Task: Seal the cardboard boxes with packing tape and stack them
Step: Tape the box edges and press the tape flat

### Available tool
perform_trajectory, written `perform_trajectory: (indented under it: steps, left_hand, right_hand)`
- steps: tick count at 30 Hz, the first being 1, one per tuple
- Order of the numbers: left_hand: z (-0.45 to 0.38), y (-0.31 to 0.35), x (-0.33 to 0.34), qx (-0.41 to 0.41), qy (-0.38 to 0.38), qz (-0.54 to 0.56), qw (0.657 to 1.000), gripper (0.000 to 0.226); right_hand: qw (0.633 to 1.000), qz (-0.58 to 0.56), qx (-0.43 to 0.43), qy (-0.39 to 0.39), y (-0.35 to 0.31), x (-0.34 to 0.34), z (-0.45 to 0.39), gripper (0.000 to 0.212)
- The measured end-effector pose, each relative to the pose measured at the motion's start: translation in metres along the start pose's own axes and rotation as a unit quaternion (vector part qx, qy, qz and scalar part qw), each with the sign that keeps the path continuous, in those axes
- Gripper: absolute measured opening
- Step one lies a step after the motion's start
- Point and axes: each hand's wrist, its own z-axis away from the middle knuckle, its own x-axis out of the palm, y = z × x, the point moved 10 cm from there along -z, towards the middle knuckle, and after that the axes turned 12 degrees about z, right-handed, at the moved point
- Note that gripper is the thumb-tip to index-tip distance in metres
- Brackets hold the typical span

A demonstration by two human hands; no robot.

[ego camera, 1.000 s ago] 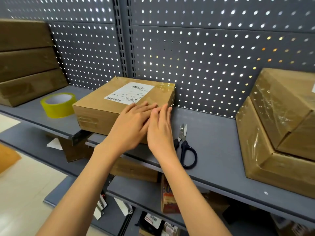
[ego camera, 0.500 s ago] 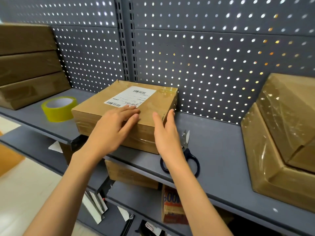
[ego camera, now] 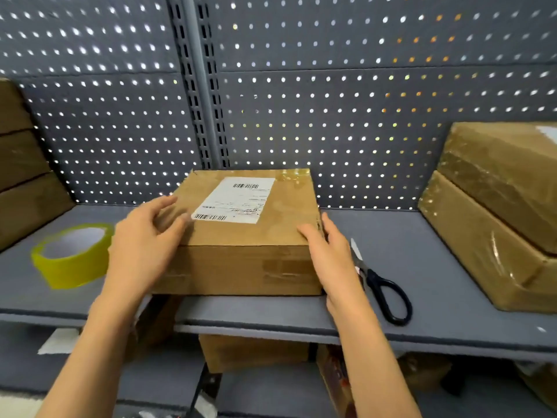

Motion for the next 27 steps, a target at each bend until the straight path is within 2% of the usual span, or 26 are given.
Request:
perform_trajectory:
  steps: [2,5,7,11,15,17,19,21,24,27]
  left_hand:
    - [-0.006,-0.007,-0.003,-0.003,-0.020,0.045,0.999,0.038]
    - [-0.013,-0.030,-0.003,-0.056,-0.053,0.117,0.990,0.047]
    - [-0.012,-0.044,0.003,-0.116,-0.077,0.193,0.971,0.062]
    - [-0.005,-0.065,0.016,-0.195,-0.102,0.261,0.940,0.060]
    - [0.005,-0.068,0.029,-0.232,-0.155,0.334,0.900,0.026]
    - [0.006,-0.065,0.027,-0.230,-0.155,0.356,0.892,0.026]
    - [0.007,-0.063,0.026,-0.226,-0.159,0.377,0.884,0.036]
    - [0.009,-0.058,0.023,-0.223,-0.161,0.402,0.873,0.046]
    - [0.011,-0.044,0.014,-0.208,-0.151,0.450,0.855,0.053]
    - [0.020,-0.027,0.018,-0.246,-0.191,0.518,0.797,0.056]
  right_hand:
    - [0.999,-0.019,0.014,0.041,0.005,-0.004,0.005,0.068]
    - [0.995,-0.038,0.025,0.084,0.008,-0.008,0.014,0.062]
    - [0.993,-0.043,0.031,0.102,0.009,-0.007,0.019,0.065]
    - [0.990,-0.044,0.047,0.126,0.011,-0.003,0.028,0.087]
    - [0.990,-0.059,0.044,0.119,0.011,-0.002,0.029,0.042]
    - [0.989,-0.069,0.048,0.121,0.012,-0.002,0.030,0.035]
    - [0.986,-0.087,0.044,0.134,0.011,-0.004,0.032,0.031]
    - [0.983,-0.099,0.022,0.155,0.005,-0.011,0.034,0.035]
    - [0.980,-0.108,-0.037,0.163,-0.018,-0.023,0.036,0.052]
    - [0.976,-0.113,-0.102,0.153,-0.049,-0.037,0.038,0.055]
